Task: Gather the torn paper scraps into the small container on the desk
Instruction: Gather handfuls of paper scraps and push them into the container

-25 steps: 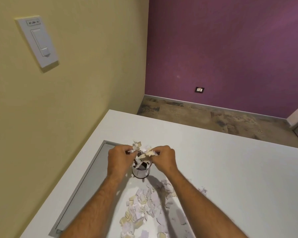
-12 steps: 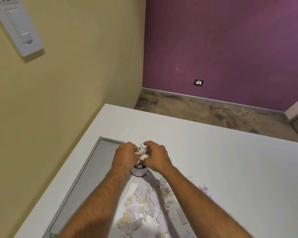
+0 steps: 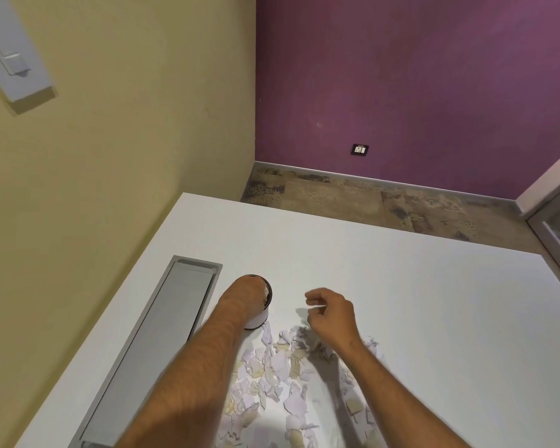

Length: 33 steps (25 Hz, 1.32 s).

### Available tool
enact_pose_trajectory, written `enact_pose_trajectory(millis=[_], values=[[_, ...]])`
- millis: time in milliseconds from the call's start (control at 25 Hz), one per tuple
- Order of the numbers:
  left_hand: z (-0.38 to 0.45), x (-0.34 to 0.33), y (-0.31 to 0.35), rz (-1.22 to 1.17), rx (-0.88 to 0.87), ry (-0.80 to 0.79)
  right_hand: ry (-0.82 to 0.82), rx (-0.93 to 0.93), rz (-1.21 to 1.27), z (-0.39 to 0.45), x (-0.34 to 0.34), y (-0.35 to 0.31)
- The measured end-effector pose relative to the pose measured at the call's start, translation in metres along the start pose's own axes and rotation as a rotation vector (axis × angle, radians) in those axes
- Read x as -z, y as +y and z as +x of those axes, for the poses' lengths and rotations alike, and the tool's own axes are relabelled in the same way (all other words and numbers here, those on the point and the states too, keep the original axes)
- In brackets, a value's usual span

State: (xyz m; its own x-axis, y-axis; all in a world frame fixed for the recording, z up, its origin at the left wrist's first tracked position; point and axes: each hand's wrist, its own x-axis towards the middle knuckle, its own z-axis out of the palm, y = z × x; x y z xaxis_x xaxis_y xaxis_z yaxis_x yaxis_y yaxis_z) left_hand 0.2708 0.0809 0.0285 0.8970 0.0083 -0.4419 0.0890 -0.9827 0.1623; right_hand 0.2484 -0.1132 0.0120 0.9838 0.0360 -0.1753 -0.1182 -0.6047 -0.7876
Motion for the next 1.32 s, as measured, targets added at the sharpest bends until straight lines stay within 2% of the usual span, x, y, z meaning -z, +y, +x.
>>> enact_pose_trajectory(millis=[80, 240, 320, 400, 480, 520, 640, 680, 800, 920, 1040, 1320], values=[[-0.003, 0.005, 0.001, 0.03, 0.012, 0.038, -0.011, -0.035, -0.09, -0.006, 0.003, 0.02], [-0.016, 0.025, 0.001, 0.07, -0.004, 0.274, -0.08, -0.06, -0.302, -0.015, 0.006, 0.041], [-0.029, 0.028, 0.003, -0.031, -0.03, 0.384, -0.143, -0.019, -0.44, -0.021, 0.004, 0.043], [-0.047, 0.015, 0.01, -0.147, -0.07, 0.426, -0.229, 0.02, -0.543, -0.029, -0.001, 0.046], [-0.066, -0.014, 0.019, -0.185, -0.109, 0.368, -0.293, 0.05, -0.633, -0.036, -0.01, 0.048], [-0.074, -0.031, 0.023, -0.162, -0.104, 0.29, -0.322, 0.05, -0.674, -0.038, -0.015, 0.05], [-0.091, -0.08, 0.027, -0.04, 0.034, -0.012, -0.4, 0.03, -0.743, -0.045, -0.029, 0.053], [-0.094, -0.092, 0.028, -0.015, 0.07, -0.069, -0.401, 0.043, -0.764, -0.048, -0.032, 0.054], [-0.1, -0.117, 0.029, 0.003, 0.089, -0.065, -0.343, 0.144, -0.831, -0.054, -0.036, 0.057], [-0.101, -0.128, 0.026, -0.009, 0.066, -0.014, -0.253, 0.205, -0.797, -0.057, -0.036, 0.055], [-0.1, -0.135, 0.022, -0.084, 0.031, 0.043, -0.23, 0.229, -0.77, -0.056, -0.034, 0.06], [-0.104, -0.139, 0.017, -0.336, 0.096, 0.182, -0.057, -0.013, -0.32, -0.053, -0.016, 0.042]])
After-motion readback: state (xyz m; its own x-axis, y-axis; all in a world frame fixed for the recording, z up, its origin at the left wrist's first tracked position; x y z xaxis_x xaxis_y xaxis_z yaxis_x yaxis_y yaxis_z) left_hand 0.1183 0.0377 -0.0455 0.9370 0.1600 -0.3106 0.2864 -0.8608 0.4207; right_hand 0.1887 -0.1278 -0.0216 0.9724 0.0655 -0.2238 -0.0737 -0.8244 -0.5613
